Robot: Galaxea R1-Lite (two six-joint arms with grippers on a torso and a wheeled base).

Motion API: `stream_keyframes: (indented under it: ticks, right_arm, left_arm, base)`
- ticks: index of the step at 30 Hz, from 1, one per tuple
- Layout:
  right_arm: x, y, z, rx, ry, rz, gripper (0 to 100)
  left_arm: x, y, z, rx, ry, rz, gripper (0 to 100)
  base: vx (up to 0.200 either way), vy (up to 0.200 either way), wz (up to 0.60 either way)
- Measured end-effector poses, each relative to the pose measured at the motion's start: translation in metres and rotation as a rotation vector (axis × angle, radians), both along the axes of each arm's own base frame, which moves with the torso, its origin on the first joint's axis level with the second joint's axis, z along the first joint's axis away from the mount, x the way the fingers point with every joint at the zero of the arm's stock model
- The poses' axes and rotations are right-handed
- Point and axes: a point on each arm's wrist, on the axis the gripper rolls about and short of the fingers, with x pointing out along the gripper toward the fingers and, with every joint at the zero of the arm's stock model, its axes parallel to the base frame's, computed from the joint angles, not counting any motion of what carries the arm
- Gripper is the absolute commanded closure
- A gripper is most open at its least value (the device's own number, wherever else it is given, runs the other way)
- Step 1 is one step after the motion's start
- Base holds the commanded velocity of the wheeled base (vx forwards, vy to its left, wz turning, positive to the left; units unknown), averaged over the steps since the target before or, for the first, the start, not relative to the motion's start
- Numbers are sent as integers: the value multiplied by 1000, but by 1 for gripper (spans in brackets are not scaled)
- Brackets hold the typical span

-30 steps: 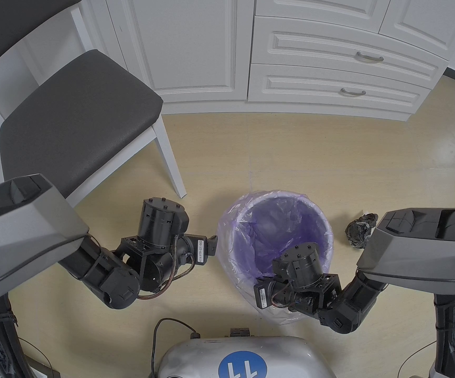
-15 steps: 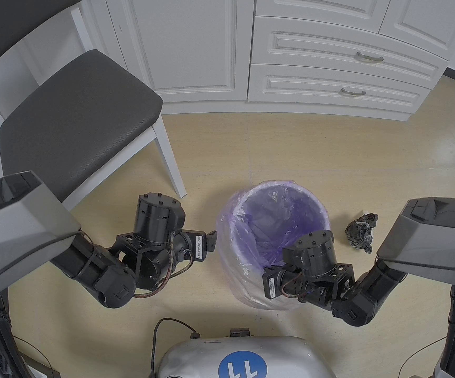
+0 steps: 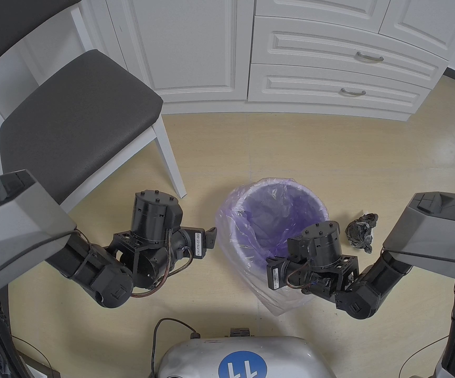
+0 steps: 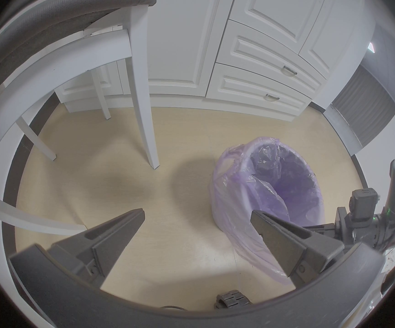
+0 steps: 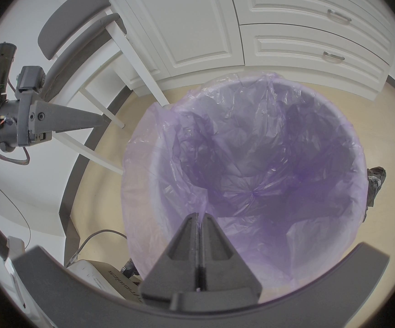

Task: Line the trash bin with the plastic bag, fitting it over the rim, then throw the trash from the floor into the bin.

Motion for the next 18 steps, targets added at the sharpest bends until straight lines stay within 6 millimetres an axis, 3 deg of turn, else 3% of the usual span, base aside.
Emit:
stream_keyframes:
  ticks: [9,10,18]
  right_arm:
    - [-8,-5,18,21,-28,6,100]
    - [-9,-5,18,21,-29,15,0]
    - [-17,-7,12,-15,-5,71,0]
  left_arm:
    - [0,0,1,-13,-4,-14,0]
    - [0,0,1,-14,-5,-15,0]
    - [0,0,-1,-22,-13,-17,0]
  base:
    - [0,0,0]
    - [0,0,0]
    - [0,0,0]
